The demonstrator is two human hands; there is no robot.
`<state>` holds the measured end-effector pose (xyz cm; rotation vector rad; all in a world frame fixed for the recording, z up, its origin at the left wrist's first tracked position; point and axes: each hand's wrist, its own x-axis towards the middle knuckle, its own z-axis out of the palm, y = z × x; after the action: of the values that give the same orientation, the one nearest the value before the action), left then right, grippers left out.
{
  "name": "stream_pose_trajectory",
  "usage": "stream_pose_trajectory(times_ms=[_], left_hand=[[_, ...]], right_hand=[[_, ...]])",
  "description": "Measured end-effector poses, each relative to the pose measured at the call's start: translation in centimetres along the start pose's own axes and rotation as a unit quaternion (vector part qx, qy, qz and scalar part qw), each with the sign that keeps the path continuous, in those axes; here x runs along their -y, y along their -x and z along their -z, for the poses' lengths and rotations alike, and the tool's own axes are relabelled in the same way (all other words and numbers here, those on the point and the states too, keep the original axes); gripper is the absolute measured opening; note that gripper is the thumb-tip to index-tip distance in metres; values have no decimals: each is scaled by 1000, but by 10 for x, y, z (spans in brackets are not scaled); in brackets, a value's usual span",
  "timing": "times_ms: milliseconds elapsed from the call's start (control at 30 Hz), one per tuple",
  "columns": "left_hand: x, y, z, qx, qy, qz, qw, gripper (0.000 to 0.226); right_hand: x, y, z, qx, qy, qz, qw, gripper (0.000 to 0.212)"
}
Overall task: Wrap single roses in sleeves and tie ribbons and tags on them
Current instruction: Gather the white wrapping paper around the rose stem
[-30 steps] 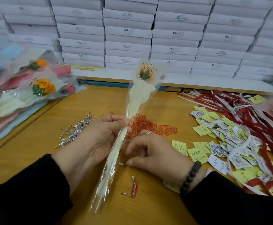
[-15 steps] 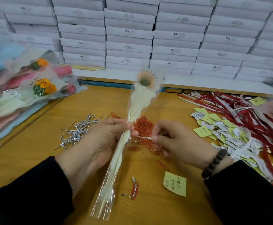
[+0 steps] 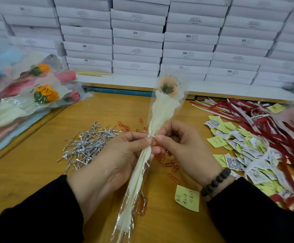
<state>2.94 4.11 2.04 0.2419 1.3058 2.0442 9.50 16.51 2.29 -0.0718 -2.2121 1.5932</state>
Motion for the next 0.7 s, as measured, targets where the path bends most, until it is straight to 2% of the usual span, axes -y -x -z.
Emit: stream_pose_trajectory(times_ms=[133,467,567,700], left_hand=[[0,1,-1,3,-8,-3,1000,28],[3,0,2,-10,-21,3,1000,19],[4,-1,2,-18,-22,10,1000,4],[4,1,0,-25,-16,6,1000,4]], right_hand=[[-3,0,-2,-5,22,-6,1000,6],[-4,-2,1,-14,88,41,995,10],[-6,-2,0,-13,83,19,996,11],[-9,-2,-3,-22,13,-60,998,6]])
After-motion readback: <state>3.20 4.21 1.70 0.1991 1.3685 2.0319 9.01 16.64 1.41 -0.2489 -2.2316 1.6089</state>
